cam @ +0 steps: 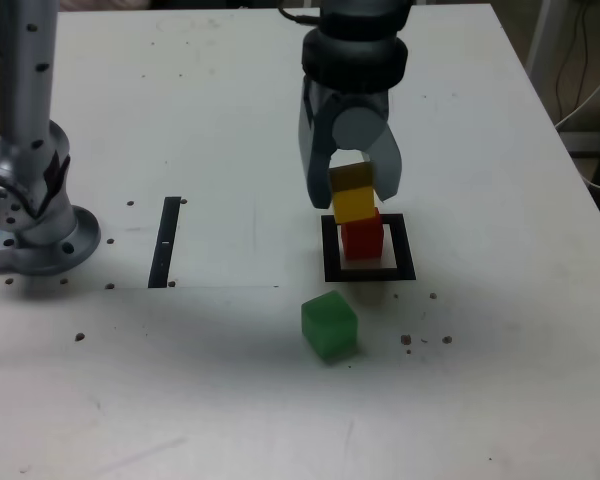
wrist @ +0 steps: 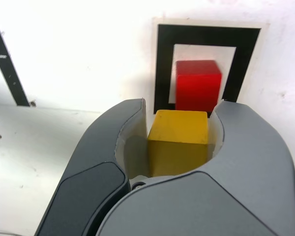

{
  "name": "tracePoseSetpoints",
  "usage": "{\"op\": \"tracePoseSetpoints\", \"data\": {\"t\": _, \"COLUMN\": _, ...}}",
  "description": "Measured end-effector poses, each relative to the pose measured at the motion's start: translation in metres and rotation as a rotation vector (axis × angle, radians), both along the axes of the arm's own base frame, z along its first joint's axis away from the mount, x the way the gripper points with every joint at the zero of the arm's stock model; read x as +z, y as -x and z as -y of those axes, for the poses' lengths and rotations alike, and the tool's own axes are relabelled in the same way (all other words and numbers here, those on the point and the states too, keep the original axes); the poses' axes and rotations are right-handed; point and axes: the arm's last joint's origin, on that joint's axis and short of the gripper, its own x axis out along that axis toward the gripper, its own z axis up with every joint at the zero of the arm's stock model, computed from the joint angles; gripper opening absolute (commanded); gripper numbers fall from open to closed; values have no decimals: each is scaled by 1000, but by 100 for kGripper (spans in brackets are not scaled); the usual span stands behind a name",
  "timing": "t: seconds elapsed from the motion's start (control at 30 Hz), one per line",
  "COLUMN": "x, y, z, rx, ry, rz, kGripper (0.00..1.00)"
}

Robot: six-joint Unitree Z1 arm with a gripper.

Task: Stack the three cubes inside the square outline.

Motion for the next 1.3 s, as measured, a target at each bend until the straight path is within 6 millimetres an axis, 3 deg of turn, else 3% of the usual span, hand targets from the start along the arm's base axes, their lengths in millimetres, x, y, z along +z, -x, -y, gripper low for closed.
{"op": "tracePoseSetpoints", "data": {"t": 0.77, "x": -21, "y": -21, "z": -6, "rx": -36, "ry": -39, "rz": -36, "kGripper": 22}}
{"op": "tracePoseSetpoints", "data": {"t": 1.13, "x": -29, "y": -24, "z": -12, "rx": -19, "ry": -32, "rz": -47, "kGripper": 28}}
{"op": "tracePoseSetpoints", "data": {"t": 1.23, "x": -29, "y": -25, "z": -12, "rx": -19, "ry": -28, "rz": -46, "kGripper": 35}}
{"op": "tracePoseSetpoints", "data": {"t": 1.3, "x": -30, "y": -24, "z": -11, "rx": -19, "ry": -26, "rz": -50, "kGripper": 47}}
